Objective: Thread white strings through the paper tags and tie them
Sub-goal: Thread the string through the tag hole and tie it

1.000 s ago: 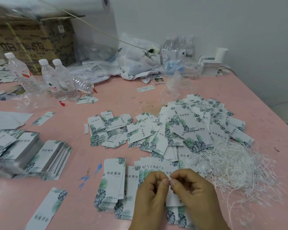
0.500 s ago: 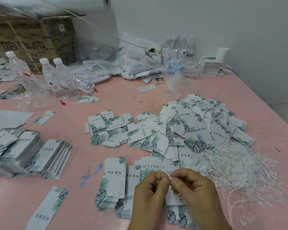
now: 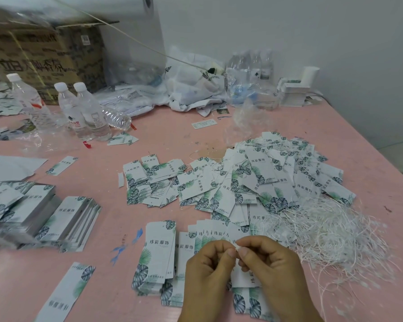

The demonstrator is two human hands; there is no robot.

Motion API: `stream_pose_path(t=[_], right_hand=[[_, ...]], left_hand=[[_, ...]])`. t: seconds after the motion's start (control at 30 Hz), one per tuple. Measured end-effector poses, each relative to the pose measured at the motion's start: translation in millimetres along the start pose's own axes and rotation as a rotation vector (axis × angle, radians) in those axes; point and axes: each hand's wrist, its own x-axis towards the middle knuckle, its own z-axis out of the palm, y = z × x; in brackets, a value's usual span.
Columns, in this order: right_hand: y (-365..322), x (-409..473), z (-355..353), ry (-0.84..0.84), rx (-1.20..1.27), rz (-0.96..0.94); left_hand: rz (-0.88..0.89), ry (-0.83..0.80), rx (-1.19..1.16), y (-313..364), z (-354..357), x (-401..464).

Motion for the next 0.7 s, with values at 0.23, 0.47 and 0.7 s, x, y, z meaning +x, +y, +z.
stream_pose_path(t=[0.23, 0.47, 0.7], right_hand=[[0, -1, 2, 0.029, -0.076, -0.033], [2, -1, 0, 0.015, -0.088, -0.05], [0, 7, -9, -0.152, 0.068, 0.049]], left_hand=[[-0.007, 0.021, 0.036, -4, -2, 1], [-0.009, -0.006, -0.03, 0, -3, 1], [-0.057, -0.111, -0.144, 5, -4, 3]])
